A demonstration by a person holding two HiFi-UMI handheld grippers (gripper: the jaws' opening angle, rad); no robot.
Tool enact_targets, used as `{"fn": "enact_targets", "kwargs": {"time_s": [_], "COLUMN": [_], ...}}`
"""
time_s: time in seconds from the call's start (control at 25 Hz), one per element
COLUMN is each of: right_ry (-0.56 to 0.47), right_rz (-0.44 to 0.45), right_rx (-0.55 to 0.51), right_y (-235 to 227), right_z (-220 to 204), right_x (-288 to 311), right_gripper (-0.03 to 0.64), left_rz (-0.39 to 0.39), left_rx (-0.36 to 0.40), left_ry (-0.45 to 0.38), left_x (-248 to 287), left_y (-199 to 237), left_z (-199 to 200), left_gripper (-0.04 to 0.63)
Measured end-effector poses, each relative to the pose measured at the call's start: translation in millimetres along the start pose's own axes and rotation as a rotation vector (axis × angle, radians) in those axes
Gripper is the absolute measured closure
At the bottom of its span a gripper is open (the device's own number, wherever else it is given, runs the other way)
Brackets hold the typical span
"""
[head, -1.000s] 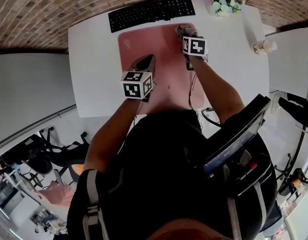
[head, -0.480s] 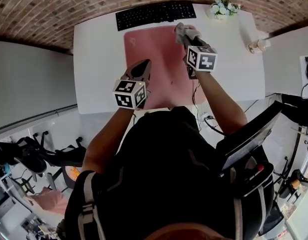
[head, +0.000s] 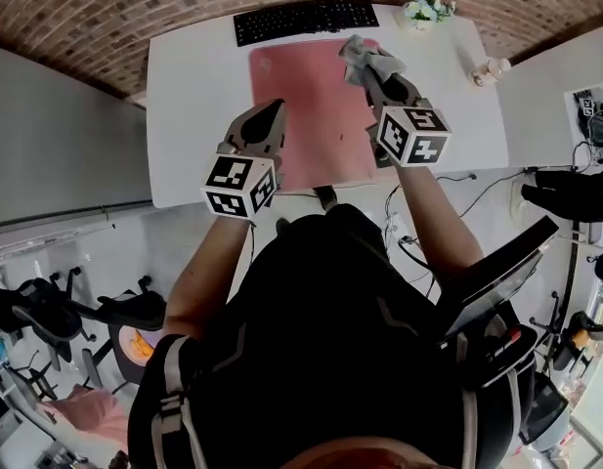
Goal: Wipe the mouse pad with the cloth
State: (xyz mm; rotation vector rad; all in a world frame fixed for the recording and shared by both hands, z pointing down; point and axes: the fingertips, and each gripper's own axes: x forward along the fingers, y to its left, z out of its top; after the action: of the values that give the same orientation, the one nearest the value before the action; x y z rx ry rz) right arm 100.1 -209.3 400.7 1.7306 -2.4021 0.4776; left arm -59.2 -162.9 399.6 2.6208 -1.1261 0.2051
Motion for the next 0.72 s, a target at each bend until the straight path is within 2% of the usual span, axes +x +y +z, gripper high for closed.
{"fn": "enact_targets", "kwargs": {"time_s": [0.2, 0.52, 0.72], "right_ry": [-0.057, -0.11, -0.128], "right_rz": [-0.056, -0.023, 0.023], "right_rx": [-0.056, -0.086, -0.108], "right_y": [30, 60, 67], "right_z": [15, 25, 27], "right_x": [-40, -87, -109], "right_gripper": [0.588, 0.588, 0.589], "left_rz": [0.008, 0.031, 0.096], "left_rx": [0.043, 0.106, 0.112], "left_ry": [-0.071, -0.118, -0.145], "left_x": [-37, -71, -80], "left_y": [0, -21, -28], "left_z": [23, 44, 53], "left_gripper": [0.595, 0.595, 0.595]}}
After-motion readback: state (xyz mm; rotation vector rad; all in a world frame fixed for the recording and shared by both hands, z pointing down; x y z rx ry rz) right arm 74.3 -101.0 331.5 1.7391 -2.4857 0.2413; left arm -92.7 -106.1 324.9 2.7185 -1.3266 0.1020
